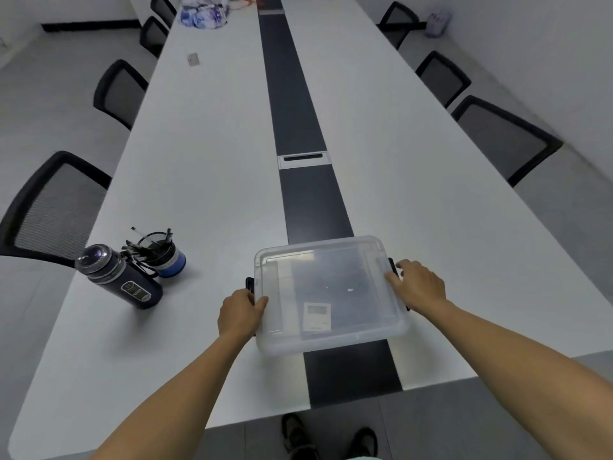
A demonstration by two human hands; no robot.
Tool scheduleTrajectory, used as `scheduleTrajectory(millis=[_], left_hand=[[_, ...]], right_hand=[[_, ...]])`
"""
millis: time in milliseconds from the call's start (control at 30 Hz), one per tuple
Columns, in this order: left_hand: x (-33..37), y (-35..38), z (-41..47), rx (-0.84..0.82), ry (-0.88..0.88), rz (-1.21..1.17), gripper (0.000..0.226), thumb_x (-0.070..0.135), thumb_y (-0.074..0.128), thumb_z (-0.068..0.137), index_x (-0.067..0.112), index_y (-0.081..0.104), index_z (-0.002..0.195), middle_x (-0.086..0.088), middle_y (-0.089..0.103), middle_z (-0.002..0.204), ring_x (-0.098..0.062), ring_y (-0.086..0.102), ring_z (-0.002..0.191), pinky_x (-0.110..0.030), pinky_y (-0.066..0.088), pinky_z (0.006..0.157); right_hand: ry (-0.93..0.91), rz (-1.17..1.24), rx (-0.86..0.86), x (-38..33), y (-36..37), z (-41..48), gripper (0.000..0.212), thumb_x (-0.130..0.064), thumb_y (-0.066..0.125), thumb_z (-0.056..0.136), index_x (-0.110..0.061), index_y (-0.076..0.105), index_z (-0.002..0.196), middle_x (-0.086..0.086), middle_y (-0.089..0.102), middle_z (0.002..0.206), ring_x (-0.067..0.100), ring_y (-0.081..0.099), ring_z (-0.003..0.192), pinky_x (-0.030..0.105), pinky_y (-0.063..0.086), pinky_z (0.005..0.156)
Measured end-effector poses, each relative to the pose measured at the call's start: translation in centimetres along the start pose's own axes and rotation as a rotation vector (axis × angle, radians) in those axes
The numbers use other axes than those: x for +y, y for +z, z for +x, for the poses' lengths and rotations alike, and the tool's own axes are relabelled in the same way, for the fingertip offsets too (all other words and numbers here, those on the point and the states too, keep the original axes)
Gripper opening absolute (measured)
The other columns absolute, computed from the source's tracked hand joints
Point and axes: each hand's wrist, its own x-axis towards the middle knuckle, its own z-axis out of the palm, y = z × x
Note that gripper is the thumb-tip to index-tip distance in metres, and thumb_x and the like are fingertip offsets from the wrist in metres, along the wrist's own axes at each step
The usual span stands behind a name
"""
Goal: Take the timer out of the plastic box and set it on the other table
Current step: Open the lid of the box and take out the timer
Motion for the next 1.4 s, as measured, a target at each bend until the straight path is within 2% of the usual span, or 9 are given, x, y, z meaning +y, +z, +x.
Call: scheduleTrajectory(millis=[267,400,500,633,733,867,1000,1267,1400], left_hand=[[0.6,-1.9,1.4,-0.111,-0.046,-0.120,0.026,0.026,0.067,0.077,0.004,0.056,0.069,-0.014,0.062,0.066,-0.030,0.060,0.056,-0.046,0.059,0.063],[2.0,-3.7,2.5,-0.132,-0.052,-0.276,0.031,0.029,0.066,0.079,0.008,0.046,0.069,-0.014,0.052,0.067,-0.027,0.048,0.052,-0.029,0.045,0.042],[3.5,-5.1,4.3,-0.152,-0.110,-0.468,0.030,0.028,0.066,0.081,0.009,0.044,0.074,-0.013,0.046,0.072,-0.026,0.044,0.060,-0.031,0.041,0.050],[6.1,-6.8,6.4,-0.129,-0.164,-0.728,0.031,0.025,0.063,0.088,0.010,0.043,0.070,-0.013,0.050,0.073,-0.027,0.050,0.064,-0.032,0.046,0.055],[7.4,-6.9,7.3,-0.088,-0.159,-0.823,0.024,0.023,0.052,0.093,0.008,0.054,0.074,-0.011,0.058,0.077,-0.029,0.054,0.068,-0.032,0.049,0.059],[6.0,-4.2,7.5,-0.033,-0.113,-0.523,0.032,0.035,0.045,0.096,0.008,0.061,0.099,-0.010,0.062,0.101,-0.029,0.056,0.090,-0.035,0.044,0.076],[4.0,-0.3,6.6,-0.082,-0.072,-0.116,0.053,0.047,0.038,0.098,0.011,0.046,0.136,-0.012,0.052,0.134,-0.032,0.054,0.118,-0.043,0.045,0.098],[2.4,2.4,5.5,-0.038,-0.118,0.019,0.036,0.045,0.033,0.099,0.015,0.051,0.108,-0.005,0.058,0.104,-0.023,0.060,0.085,-0.039,0.054,0.077],[2.3,3.0,5.6,0.021,-0.120,0.026,0.029,0.043,0.035,0.100,0.019,0.049,0.095,-0.002,0.058,0.095,-0.016,0.057,0.076,-0.029,0.048,0.066]], right_hand=[[0.072,0.032,-0.133,-1.2,-0.3,-0.4,0.041,-0.051,0.046,0.094,-0.017,0.052,0.072,-0.001,0.060,0.074,0.020,0.059,0.068,0.028,0.042,0.055],[0.122,0.033,-0.099,-1.6,-1.8,0.0,0.049,-0.057,0.047,0.092,-0.016,0.050,0.065,-0.002,0.057,0.065,0.017,0.052,0.057,0.028,0.038,0.052],[0.197,0.222,-0.093,-2.4,-3.5,0.9,0.052,-0.055,0.055,0.090,-0.014,0.043,0.060,0.000,0.048,0.059,0.018,0.044,0.051,0.028,0.032,0.049],[0.344,0.889,-0.252,-3.9,-6.6,3.0,0.025,-0.030,0.063,0.095,-0.005,0.058,0.095,0.011,0.068,0.076,0.020,0.060,0.055,0.027,0.037,0.050],[0.346,1.004,-0.198,-4.7,-8.4,5.5,0.023,-0.019,0.060,0.098,-0.001,0.057,0.111,0.012,0.070,0.078,0.020,0.065,0.063,0.032,0.049,0.058],[0.373,1.037,-0.157,-5.4,-8.5,10.6,0.022,-0.017,0.060,0.097,-0.002,0.057,0.112,0.012,0.069,0.078,0.020,0.067,0.066,0.033,0.054,0.062],[0.414,0.984,-0.168,-6.3,-6.1,15.9,0.034,-0.022,0.070,0.089,0.001,0.061,0.112,0.017,0.071,0.101,0.031,0.072,0.087,0.047,0.058,0.087],[0.335,0.833,-0.216,-8.4,-1.1,21.9,0.030,-0.029,0.070,0.090,-0.004,0.062,0.106,0.017,0.071,0.102,0.034,0.070,0.091,0.045,0.058,0.086],[0.269,0.644,-0.277,-8.0,1.3,22.9,0.047,-0.027,0.072,0.088,0.000,0.057,0.123,0.019,0.069,0.102,0.034,0.070,0.083,0.042,0.058,0.074]])
